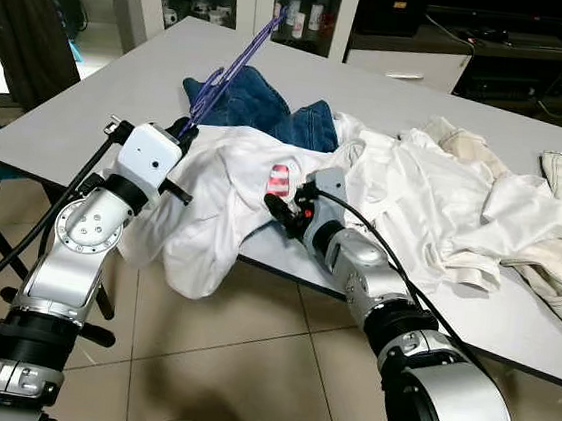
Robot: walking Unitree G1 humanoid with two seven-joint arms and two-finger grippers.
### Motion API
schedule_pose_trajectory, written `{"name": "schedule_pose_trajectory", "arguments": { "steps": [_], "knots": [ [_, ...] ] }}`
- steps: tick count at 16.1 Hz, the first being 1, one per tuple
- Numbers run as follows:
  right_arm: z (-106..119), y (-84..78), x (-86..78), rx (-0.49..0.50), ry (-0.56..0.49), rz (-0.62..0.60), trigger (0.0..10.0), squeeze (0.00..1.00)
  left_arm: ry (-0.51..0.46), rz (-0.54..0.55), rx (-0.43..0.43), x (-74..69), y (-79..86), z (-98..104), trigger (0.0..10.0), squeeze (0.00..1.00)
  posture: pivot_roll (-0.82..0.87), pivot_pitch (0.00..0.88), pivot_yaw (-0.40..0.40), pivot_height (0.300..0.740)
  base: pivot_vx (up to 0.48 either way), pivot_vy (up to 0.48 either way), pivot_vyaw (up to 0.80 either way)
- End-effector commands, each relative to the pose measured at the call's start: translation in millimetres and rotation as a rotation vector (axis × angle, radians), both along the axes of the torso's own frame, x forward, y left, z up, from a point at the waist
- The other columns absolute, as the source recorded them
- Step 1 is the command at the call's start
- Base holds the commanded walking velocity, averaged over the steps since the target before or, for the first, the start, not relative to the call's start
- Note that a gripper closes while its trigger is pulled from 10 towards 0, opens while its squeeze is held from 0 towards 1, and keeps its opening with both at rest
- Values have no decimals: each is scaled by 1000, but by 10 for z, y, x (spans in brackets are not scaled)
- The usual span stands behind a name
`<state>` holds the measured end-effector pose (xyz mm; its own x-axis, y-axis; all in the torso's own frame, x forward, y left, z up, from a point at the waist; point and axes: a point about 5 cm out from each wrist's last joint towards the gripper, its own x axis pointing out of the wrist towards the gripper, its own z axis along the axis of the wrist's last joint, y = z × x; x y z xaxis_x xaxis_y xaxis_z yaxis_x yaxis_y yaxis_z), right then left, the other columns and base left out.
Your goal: Hang hanger
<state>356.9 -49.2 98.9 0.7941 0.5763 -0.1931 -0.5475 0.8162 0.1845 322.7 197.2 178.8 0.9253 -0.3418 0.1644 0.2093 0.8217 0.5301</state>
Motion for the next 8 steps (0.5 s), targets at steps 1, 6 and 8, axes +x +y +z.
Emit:
{"name": "schedule_pose_trajectory", "arguments": {
  "steps": [1,6,8],
  "knots": [
    [28,-11,31,-3,5,-23,0,0,-17,-7,3,-3,-41,44,10000,0,241,0,-62,740,0,0,0],
    [108,-323,160,-18,-42,-271,0,0,-18,-9,-3,-6,-55,39,10000,0,235,0,-61,740,0,0,0],
    [206,-422,215,-8,-86,-343,0,0,-18,-13,-3,4,-68,41,10000,0,230,0,-57,740,0,0,0]
  ]
}}
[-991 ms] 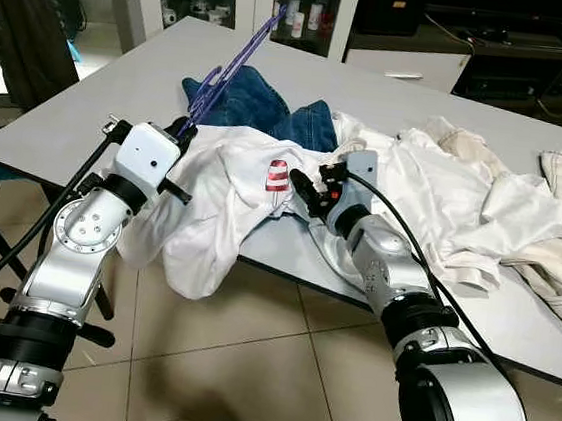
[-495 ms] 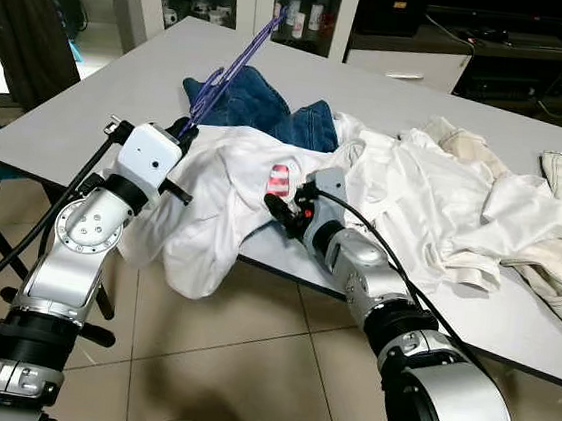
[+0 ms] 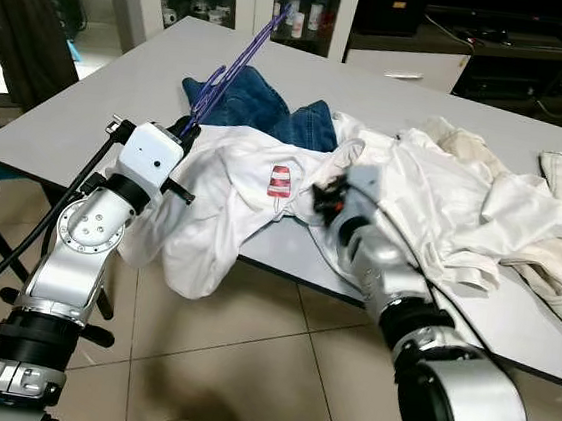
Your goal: Hang hanger
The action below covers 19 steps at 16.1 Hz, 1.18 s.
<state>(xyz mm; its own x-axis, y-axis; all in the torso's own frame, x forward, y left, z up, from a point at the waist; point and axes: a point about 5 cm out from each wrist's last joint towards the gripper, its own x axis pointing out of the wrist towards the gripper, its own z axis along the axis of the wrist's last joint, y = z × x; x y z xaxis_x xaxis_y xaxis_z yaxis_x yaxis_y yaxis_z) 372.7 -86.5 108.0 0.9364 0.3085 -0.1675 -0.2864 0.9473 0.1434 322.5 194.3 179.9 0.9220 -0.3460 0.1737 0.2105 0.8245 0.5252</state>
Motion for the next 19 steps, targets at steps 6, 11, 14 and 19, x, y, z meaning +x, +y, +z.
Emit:
{"name": "schedule_pose_trajectory", "arguments": {
  "steps": [6,11,14,19],
  "knots": [
    [244,-117,112,17,-109,-83,0,0,-11,-14,5,27,-56,37,10000,0,229,0,-53,740,0,0,0],
    [200,-53,-2,11,-190,50,10000,0,44,68,-191,-1,-28,-121,10000,0,228,0,-55,740,0,0,0],
    [199,-423,-16,2,-224,-65,10000,0,80,94,-263,-88,-65,-228,10000,0,218,0,-54,740,0,0,533],
    [231,-588,22,9,-214,-146,10000,0,61,91,-244,-40,-107,-184,10000,0,213,0,-56,740,0,0,480]
  ]
}}
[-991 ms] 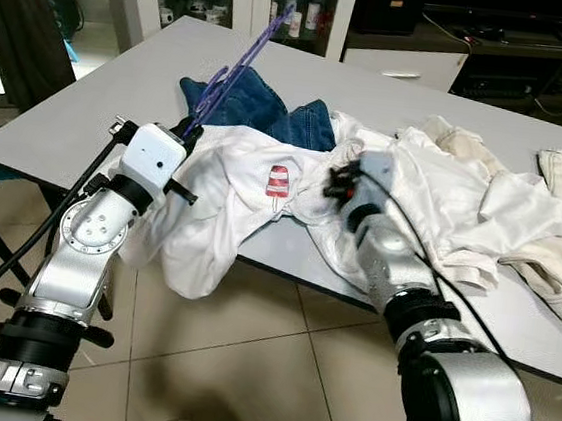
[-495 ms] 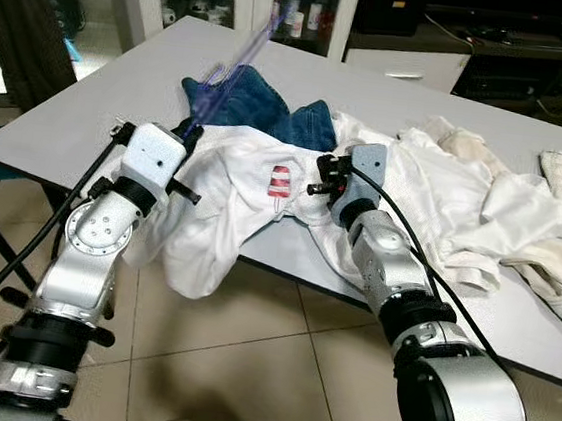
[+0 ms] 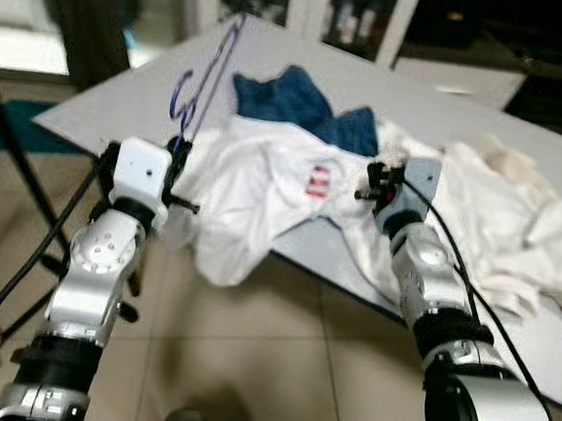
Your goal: Hang hanger
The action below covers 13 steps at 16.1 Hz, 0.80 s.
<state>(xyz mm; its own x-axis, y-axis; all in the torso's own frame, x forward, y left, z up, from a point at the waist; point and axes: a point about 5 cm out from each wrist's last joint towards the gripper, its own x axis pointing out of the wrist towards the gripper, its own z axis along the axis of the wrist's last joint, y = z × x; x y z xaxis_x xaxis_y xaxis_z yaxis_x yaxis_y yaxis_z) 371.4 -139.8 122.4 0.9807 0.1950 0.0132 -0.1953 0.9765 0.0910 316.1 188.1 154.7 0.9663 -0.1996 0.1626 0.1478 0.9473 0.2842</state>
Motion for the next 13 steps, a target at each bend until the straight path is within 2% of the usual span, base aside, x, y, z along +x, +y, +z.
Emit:
{"name": "schedule_pose_trajectory", "arguments": {
  "steps": [1,5,7,8,9,11,13],
  "knots": [
    [115,-55,43,21,-33,-25,10000,0,-35,-25,31,29,-101,87,10000,0,213,0,-58,740,0,0,0],
    [115,16,36,0,-34,31,10000,0,-48,-31,70,12,-141,102,10000,0,217,0,-64,740,0,0,0],
    [69,125,4,20,0,153,10000,0,-59,-53,160,-26,-167,80,10000,0,219,0,-68,740,0,0,0],
    [48,164,-14,29,12,199,10000,227,-60,-56,179,-36,-171,67,10000,0,219,0,-68,740,0,0,0],
    [36,201,-38,62,17,247,10000,1000,-59,-52,180,-46,-167,62,10000,0,218,0,-72,740,0,0,0],
    [17,245,-65,85,27,297,10000,1000,-63,-46,186,-60,-157,64,10000,0,221,0,-82,740,0,0,0],
    [8,242,-53,85,36,284,10000,1000,-68,-44,187,-67,-164,69,10000,0,222,0,-85,740,0,0,0]
  ]
}}
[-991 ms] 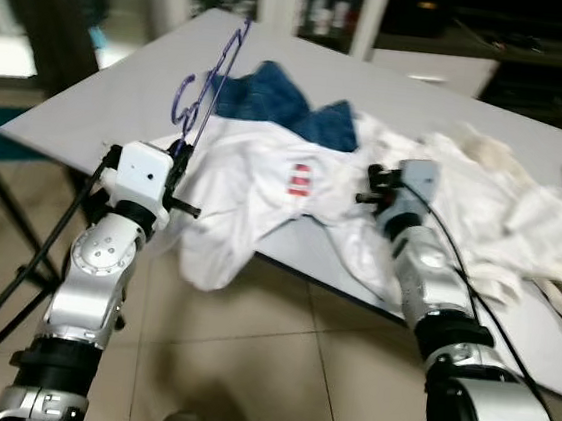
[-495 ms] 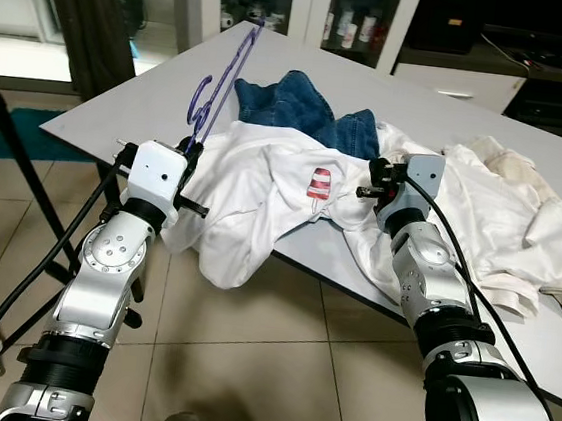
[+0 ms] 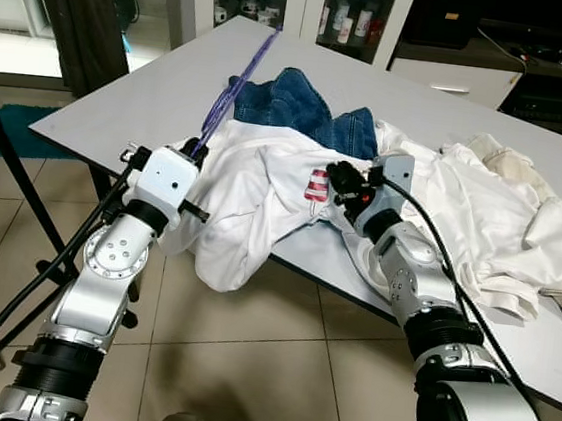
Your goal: Hang hanger
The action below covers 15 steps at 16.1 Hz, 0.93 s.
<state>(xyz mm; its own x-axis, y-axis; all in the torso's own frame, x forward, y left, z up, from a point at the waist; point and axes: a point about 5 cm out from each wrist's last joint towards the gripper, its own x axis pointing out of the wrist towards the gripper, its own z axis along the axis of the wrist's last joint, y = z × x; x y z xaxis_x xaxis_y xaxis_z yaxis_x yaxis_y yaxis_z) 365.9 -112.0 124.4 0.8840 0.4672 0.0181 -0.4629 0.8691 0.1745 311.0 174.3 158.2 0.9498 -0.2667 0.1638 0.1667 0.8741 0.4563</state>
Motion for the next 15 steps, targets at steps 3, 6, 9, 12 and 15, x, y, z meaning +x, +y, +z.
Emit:
{"name": "schedule_pose_trajectory", "arguments": {
  "steps": [3,6,9,12,15],
  "knots": [
    [-19,-59,35,12,41,-45,10000,1000,-30,-9,4,-33,-61,34,10000,0,225,2,-93,740,0,0,0],
    [-105,-11,22,3,98,-40,10000,1000,-30,-10,1,-44,-69,32,10000,0,229,8,-96,740,0,0,0],
    [-175,2,7,-19,129,-50,10000,0,-27,-8,1,-65,-66,25,10000,0,231,16,-96,740,0,0,0],
    [-254,85,-14,-18,199,-1,10000,0,-21,-19,-1,-82,-96,8,10000,0,229,28,-94,740,0,0,0],
    [-331,211,-51,-31,255,56,10000,0,-18,-25,-2,-99,-115,10,10000,0,231,40,-94,740,0,0,0]
  ]
}}
